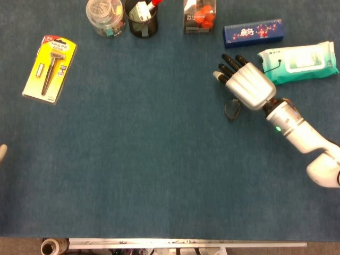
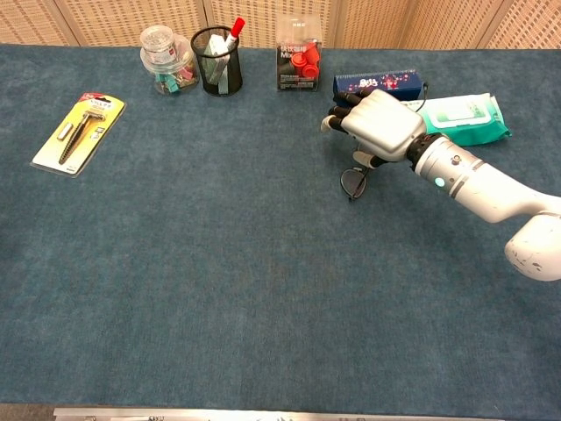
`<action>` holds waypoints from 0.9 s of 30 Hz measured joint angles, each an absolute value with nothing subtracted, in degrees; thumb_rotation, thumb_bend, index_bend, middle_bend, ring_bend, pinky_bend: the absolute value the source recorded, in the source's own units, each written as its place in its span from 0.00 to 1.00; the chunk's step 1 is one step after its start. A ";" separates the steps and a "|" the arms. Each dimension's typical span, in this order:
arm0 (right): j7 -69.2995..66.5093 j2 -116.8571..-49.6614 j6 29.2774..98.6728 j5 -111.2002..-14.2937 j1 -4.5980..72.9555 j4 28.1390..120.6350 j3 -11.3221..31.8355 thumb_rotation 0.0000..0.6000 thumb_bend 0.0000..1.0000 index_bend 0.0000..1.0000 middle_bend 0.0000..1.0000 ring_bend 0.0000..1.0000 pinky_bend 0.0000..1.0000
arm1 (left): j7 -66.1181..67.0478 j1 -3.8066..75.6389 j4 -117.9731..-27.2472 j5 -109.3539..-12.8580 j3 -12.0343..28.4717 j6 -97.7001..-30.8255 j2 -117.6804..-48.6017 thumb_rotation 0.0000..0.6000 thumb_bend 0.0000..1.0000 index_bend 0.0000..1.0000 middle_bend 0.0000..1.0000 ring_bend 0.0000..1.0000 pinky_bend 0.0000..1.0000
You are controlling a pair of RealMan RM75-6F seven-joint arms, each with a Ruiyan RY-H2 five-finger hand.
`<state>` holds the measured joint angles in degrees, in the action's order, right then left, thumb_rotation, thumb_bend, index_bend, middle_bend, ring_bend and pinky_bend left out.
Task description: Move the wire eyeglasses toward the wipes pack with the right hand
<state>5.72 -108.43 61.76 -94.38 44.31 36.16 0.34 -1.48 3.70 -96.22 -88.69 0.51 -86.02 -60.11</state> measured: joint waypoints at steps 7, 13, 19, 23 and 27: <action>4.54 -109.92 60.92 -94.01 44.85 33.84 0.37 1.00 0.27 0.29 0.30 0.13 0.27 | -1.57 3.75 -96.17 -88.63 0.47 -85.87 -60.07 1.00 0.23 0.67 0.55 0.44 0.56; 3.31 -110.86 60.81 -93.92 45.23 32.15 0.26 1.00 0.27 0.29 0.30 0.13 0.27 | -1.89 3.77 -96.14 -88.64 0.47 -85.86 -59.98 1.00 0.23 0.67 0.55 0.44 0.56; 2.73 -110.15 63.42 -94.44 45.24 33.52 0.20 1.00 0.28 0.29 0.30 0.13 0.27 | -1.82 3.85 -96.00 -88.54 0.47 -85.67 -60.06 1.00 0.23 0.67 0.55 0.44 0.56; 3.23 -108.41 65.91 -94.98 44.98 37.20 0.23 1.00 0.28 0.29 0.30 0.13 0.27 | -1.45 3.85 -96.06 -88.67 0.41 -85.71 -60.17 1.00 0.23 0.67 0.55 0.44 0.56; 4.22 -106.02 68.27 -95.29 44.39 42.58 0.42 1.00 0.28 0.29 0.30 0.13 0.27 | -1.07 3.89 -96.06 -88.60 0.38 -85.57 -60.33 1.00 0.23 0.67 0.55 0.44 0.56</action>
<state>4.22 -106.02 68.27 -95.29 44.39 42.58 0.42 -1.07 3.89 -96.06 -88.60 0.38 -85.57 -60.33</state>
